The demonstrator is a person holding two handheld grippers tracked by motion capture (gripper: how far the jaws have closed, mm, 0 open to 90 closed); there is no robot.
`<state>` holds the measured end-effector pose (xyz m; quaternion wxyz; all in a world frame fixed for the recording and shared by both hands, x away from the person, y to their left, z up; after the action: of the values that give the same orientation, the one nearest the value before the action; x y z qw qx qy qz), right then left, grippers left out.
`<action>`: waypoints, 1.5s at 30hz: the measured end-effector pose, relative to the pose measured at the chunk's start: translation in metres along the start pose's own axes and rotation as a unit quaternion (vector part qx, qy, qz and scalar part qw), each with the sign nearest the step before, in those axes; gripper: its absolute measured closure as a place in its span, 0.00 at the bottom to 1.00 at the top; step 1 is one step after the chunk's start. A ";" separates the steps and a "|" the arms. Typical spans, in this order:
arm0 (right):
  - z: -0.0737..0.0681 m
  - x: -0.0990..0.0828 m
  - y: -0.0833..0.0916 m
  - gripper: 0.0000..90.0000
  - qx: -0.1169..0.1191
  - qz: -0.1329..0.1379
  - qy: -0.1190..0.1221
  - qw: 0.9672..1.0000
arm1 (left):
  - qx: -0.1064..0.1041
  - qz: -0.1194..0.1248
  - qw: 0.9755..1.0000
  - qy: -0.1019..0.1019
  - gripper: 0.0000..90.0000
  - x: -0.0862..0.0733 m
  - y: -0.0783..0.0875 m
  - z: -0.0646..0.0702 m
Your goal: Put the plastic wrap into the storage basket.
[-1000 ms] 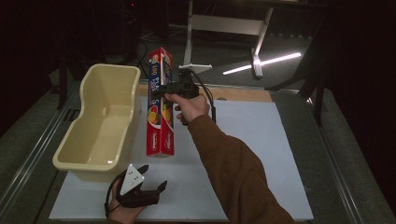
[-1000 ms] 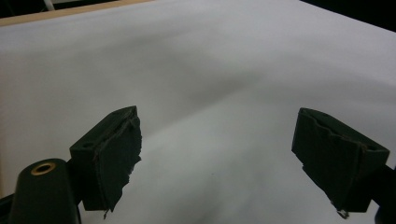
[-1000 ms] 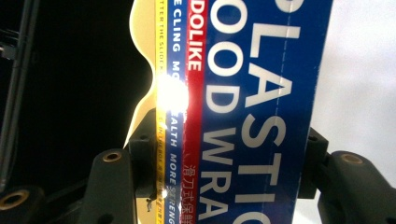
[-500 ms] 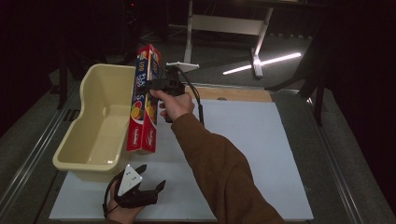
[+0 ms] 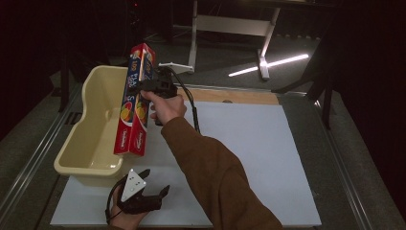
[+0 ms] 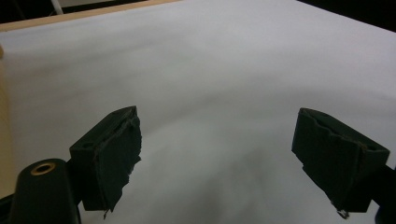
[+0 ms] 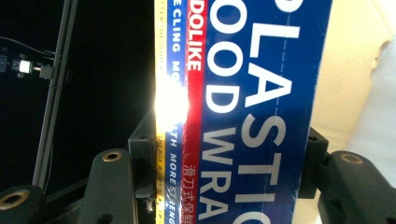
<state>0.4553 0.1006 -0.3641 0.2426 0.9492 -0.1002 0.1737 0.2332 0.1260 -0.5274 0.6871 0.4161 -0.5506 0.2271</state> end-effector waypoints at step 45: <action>0.002 -0.032 -0.071 0.45 -0.031 -0.019 -0.051 0.998 | -0.004 0.014 1.000 0.000 0.17 0.000 0.009 0.008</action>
<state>0.4459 0.1641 -0.4074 0.2698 0.9505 -0.0996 0.1175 0.2220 0.1240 -0.5243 0.6857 0.4053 -0.5573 0.2343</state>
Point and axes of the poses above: each handheld gripper's, and its own axes: y roughly backward along the jaws, x roughly out of its top, z roughly to its right, the point moved 5 cm from there along -y, roughly forward along the jaws, and after that the axes turned 8 degrees about z, right-handed, at the moved point
